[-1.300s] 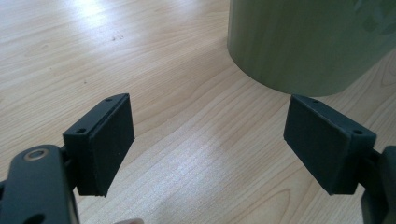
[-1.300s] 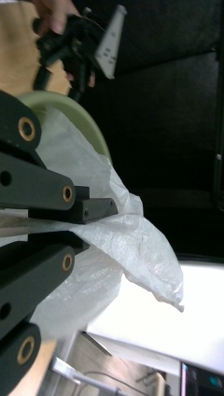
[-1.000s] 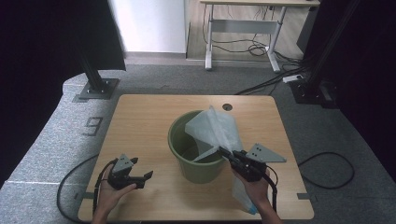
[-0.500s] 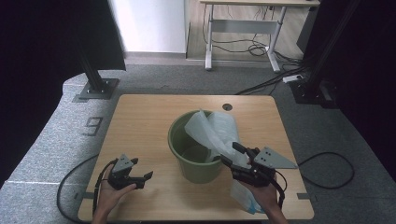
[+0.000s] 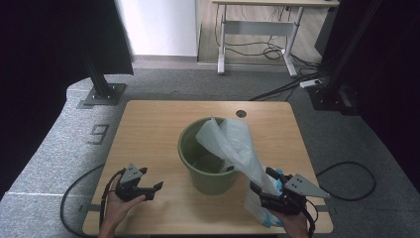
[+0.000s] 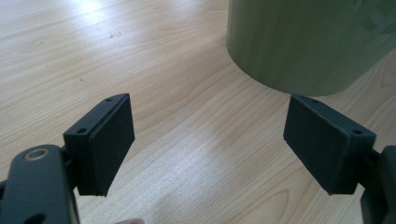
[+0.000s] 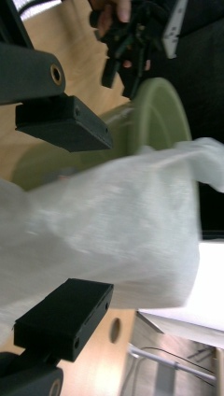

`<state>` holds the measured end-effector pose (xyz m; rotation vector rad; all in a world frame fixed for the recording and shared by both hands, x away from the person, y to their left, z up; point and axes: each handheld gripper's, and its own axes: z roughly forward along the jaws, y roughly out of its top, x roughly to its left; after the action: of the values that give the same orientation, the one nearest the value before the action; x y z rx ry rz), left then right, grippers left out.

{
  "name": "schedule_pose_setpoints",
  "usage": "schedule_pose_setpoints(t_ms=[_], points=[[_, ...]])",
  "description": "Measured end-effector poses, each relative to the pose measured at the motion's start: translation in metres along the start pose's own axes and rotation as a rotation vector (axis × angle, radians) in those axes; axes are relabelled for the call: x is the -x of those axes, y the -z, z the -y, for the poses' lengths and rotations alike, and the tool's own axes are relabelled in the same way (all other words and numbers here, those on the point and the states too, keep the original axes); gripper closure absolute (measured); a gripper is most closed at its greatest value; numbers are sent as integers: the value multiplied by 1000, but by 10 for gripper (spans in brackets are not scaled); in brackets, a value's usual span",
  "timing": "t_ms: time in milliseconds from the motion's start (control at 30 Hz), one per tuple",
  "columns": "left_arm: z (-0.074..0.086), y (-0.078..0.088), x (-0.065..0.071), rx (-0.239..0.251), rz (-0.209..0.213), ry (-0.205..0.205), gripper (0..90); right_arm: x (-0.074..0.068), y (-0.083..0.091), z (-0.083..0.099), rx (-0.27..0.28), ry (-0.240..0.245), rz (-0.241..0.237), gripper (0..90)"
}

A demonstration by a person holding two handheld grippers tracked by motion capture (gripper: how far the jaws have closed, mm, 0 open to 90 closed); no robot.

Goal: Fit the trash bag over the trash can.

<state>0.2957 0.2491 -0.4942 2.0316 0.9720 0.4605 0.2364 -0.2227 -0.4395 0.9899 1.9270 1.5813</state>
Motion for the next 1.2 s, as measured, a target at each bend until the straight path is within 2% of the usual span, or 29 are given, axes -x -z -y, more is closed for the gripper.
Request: schedule_pose_setpoints(t_ms=[100, 167, 200, 233, 267, 300, 400, 467, 600, 733, 767, 900, 1133, 1167, 1200], points=[[-1, 1, 0, 4, -7, 0, 162, -3, -3, 11, -26, 4, 12, 230], [-4, 2, 5, 5, -51, -5, 162, -6, -13, 27, -80, 24, 44, 231], [-6, 3, 8, 8, -59, -10, 161, -7, -18, 32, -102, 45, 66, 246], [-7, 4, 11, 18, -55, -9, 161, -6, -22, 36, -124, 47, 83, 259], [-9, 5, 13, 27, -51, -9, 160, -3, -25, 39, -135, 29, 81, 291], [-11, 6, 16, 35, -47, -8, 160, -1, -26, 41, -129, 15, 79, 350], [-15, 12, 24, 56, -41, -11, 161, 6, -24, 40, -97, 18, 104, 557], [-19, 16, 27, 75, -24, -7, 164, 12, -21, 38, -75, 0, 99, 677], [-31, 24, 35, 102, -4, -16, 166, 20, -13, 33, -21, -8, 104, 839], [-41, 33, 40, 125, -4, -31, 166, 28, -7, 23, 20, -7, 91, 884], [-48, 39, 44, 147, -3, -41, 166, 29, -7, 19, 26, -3, 90, 884], [-58, 50, 50, 188, 10, -57, 168, 30, -9, 3, 46, 35, 76, 885], [-78, 57, 58, 201, 44, -96, 169, 25, -2, -44, 99, 101, 65, 885], [-78, 57, 58, 201, 44, -96, 169, 25, -2, -44, 99, 101, 65, 885], [-86, 57, 62, 202, 61, -108, 168, 21, -1, -57, 97, 129, 57, 885]])
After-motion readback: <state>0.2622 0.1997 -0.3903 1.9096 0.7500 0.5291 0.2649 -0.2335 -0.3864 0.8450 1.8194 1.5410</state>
